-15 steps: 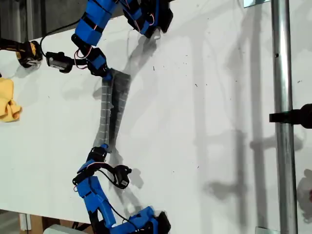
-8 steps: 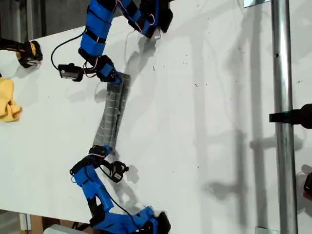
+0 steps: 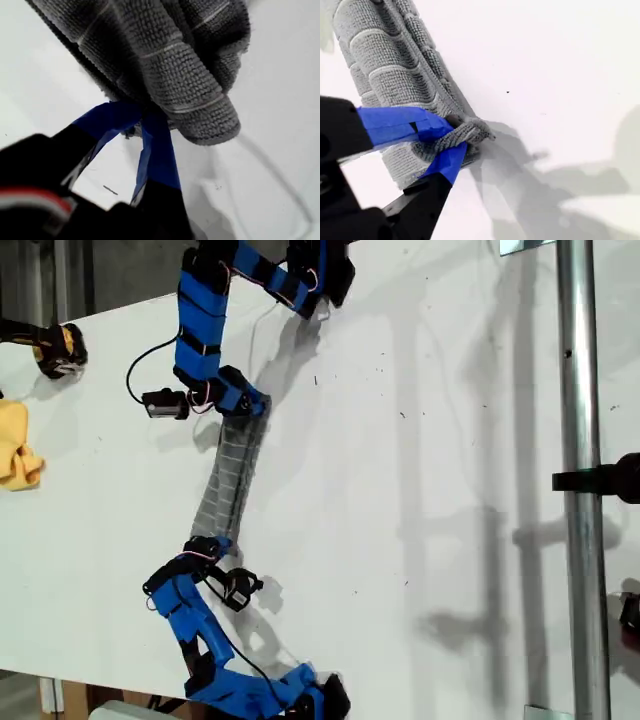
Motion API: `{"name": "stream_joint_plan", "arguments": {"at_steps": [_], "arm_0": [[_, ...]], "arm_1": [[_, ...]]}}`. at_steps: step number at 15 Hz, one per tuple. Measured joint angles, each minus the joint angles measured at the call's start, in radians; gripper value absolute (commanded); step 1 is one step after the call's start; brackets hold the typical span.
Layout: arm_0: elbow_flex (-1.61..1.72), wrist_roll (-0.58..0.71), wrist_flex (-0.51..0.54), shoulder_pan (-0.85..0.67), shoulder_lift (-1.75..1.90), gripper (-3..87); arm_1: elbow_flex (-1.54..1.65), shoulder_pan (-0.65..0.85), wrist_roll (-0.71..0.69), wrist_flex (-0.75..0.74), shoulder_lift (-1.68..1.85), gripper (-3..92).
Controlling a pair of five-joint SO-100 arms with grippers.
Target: Grasp corners of a towel and fold twice.
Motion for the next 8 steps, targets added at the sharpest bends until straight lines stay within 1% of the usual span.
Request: {"name": "stream_joint_plan", "arguments": {"at_steps": [1, 2, 3, 4, 7, 8], "arm_0": [[0.0, -0.002, 0.02, -0.002, 0.0, 19.6], [0.0, -0.003, 0.044, -0.002, 0.003, 26.0], [0.0, -0.011, 0.072, -0.006, 0.021, 32.6], [0.002, -0.023, 0.101, -0.012, 0.064, 33.9], [0.012, -0.048, 0.175, -0.008, 0.249, 33.0], [0.028, -0.061, 0.189, -0.009, 0.321, 32.8]], "arm_1": [[-0.009, -0.008, 0.006, 0.025, 0.002, 17.9], [-0.015, -0.009, 0.006, 0.066, 0.026, 26.6], [-0.015, -0.008, 0.015, 0.14, 0.092, 35.1], [-0.015, -0.006, 0.018, 0.206, 0.179, 39.6], [-0.055, 0.002, 0.018, 0.396, 0.42, 39.5], [-0.057, 0.021, 0.018, 0.437, 0.502, 39.2]]}}
